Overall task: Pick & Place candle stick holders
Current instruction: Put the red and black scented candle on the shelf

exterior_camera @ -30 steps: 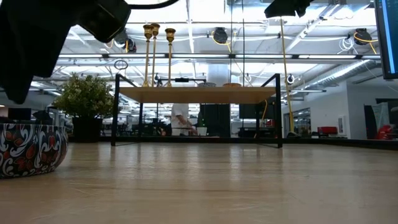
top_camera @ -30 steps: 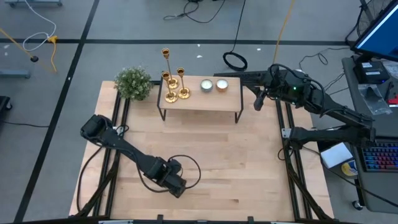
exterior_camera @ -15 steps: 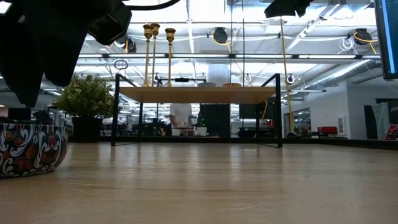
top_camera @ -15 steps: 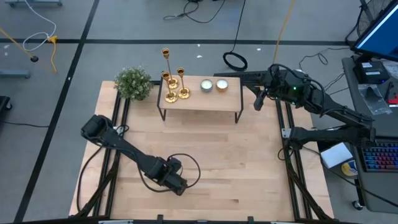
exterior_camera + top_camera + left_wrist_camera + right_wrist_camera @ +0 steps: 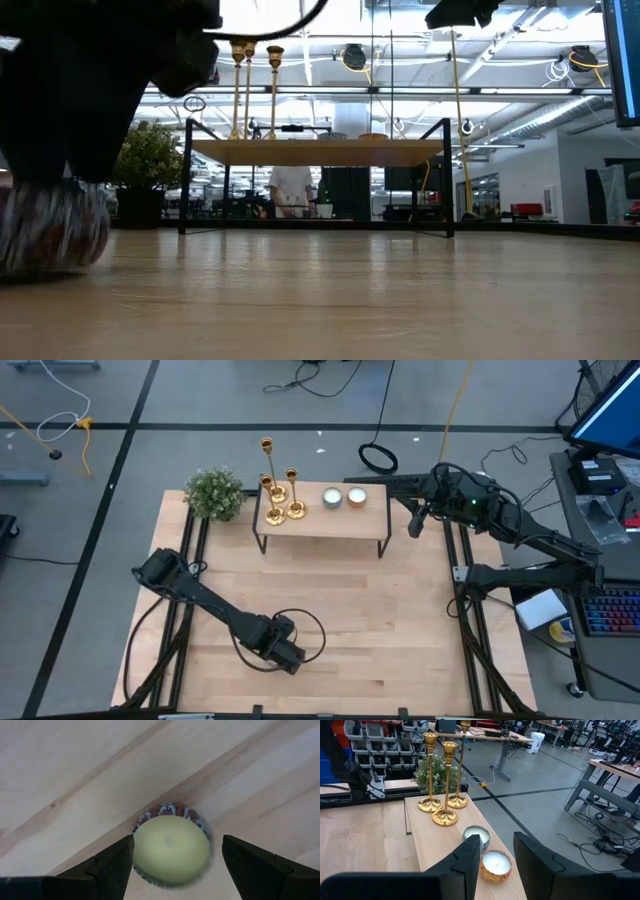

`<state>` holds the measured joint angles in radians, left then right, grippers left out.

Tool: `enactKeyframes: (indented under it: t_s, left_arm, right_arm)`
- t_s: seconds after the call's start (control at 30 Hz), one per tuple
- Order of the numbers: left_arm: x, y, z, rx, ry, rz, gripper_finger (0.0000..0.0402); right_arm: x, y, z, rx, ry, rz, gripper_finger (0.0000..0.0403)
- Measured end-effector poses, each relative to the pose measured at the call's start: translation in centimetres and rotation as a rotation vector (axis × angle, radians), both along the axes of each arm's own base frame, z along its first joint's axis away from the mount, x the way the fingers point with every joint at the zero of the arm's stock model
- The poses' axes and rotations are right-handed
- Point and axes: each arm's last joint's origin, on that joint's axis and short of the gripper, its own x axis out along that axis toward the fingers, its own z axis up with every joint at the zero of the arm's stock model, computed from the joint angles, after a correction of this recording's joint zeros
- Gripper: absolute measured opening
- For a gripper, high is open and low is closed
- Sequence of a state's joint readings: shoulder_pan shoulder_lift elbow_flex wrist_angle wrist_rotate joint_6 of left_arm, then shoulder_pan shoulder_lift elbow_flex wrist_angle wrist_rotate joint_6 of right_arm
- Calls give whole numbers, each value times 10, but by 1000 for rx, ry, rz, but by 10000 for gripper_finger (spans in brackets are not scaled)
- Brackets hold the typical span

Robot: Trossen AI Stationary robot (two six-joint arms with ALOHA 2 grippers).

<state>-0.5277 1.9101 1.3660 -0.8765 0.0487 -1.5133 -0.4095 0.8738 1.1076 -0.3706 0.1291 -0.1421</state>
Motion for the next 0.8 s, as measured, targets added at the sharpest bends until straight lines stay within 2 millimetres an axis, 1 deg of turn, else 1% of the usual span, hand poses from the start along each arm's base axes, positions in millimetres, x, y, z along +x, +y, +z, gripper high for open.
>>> enactKeyframes:
  t_s: [0.13, 0.3, 0.8]
  left_arm:
    - [4, -2, -12, -5, 26, 4, 296]
    - [4, -3, -18, -28, 58, -1, 296]
    - [7, 5, -16, -29, 67, 27, 296]
  right_arm:
    - [0, 0, 0, -1, -2, 0, 114]
    - [1, 0, 0, -1, -3, 0, 114]
    - [1, 0, 0, -1, -3, 1, 114]
